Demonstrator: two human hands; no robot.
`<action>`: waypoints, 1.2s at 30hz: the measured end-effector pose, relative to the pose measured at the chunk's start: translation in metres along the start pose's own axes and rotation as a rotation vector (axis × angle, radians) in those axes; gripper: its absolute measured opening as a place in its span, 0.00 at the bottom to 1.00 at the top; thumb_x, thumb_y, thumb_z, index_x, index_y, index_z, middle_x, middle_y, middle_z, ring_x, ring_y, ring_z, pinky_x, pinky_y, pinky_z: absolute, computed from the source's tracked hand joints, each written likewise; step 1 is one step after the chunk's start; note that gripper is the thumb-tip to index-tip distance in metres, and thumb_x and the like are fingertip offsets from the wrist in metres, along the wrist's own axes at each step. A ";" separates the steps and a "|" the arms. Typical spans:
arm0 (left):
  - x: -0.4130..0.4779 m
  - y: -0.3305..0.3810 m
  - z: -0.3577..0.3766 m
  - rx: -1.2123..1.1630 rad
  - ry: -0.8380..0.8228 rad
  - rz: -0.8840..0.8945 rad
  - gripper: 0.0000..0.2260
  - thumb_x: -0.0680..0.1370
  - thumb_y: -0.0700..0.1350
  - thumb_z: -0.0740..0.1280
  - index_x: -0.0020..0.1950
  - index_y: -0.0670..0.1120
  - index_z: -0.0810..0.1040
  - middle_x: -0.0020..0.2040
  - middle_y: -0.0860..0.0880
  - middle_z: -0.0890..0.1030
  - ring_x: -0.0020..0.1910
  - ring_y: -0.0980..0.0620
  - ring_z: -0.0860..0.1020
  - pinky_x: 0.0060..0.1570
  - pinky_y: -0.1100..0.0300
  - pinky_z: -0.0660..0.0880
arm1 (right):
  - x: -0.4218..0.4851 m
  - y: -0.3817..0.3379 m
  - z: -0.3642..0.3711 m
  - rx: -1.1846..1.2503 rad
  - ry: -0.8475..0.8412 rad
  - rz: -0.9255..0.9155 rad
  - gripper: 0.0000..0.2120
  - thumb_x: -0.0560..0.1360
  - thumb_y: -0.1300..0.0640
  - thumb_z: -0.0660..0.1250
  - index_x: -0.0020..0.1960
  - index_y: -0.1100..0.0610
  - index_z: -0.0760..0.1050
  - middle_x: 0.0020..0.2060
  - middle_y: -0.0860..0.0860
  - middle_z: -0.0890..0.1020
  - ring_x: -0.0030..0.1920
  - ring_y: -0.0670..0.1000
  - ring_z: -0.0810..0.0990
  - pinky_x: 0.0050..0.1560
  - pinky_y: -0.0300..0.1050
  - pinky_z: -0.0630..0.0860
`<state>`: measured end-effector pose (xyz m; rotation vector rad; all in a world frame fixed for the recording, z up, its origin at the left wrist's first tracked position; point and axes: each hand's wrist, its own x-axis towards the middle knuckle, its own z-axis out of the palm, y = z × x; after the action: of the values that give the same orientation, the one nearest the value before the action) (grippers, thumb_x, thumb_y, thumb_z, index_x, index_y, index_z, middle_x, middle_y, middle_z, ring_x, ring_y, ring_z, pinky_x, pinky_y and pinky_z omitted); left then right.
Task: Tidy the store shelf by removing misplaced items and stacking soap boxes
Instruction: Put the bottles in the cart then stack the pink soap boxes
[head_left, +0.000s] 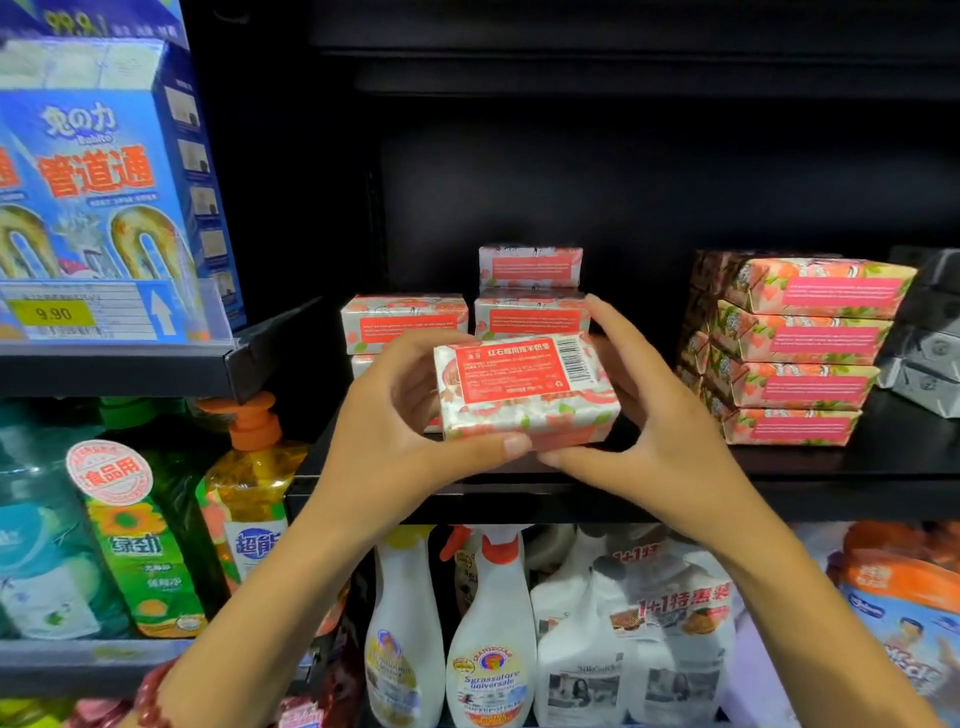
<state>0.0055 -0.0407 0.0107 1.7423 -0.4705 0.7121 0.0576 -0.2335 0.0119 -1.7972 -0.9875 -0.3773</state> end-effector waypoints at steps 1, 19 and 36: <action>0.000 -0.001 0.000 0.029 -0.009 0.027 0.30 0.59 0.51 0.78 0.59 0.49 0.74 0.55 0.55 0.81 0.56 0.56 0.79 0.50 0.66 0.76 | 0.001 -0.001 -0.002 0.069 -0.059 0.037 0.45 0.65 0.56 0.78 0.74 0.49 0.57 0.62 0.40 0.75 0.62 0.39 0.73 0.61 0.37 0.72; -0.001 0.001 -0.004 0.024 0.015 -0.087 0.26 0.63 0.58 0.72 0.60 0.56 0.75 0.54 0.65 0.80 0.53 0.63 0.79 0.47 0.71 0.74 | 0.001 0.003 0.016 -0.412 0.371 -0.415 0.16 0.67 0.67 0.69 0.54 0.61 0.72 0.52 0.51 0.70 0.55 0.42 0.69 0.56 0.28 0.68; 0.042 0.011 -0.033 0.200 0.395 0.132 0.29 0.66 0.54 0.77 0.61 0.41 0.76 0.55 0.48 0.81 0.54 0.55 0.81 0.51 0.61 0.79 | -0.011 0.028 0.015 -0.430 0.011 -0.040 0.21 0.69 0.36 0.62 0.56 0.47 0.74 0.52 0.38 0.75 0.55 0.41 0.73 0.54 0.35 0.71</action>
<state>0.0220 -0.0104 0.0530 1.7072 -0.2478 1.2027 0.0698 -0.2293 -0.0192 -2.1566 -0.9875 -0.6637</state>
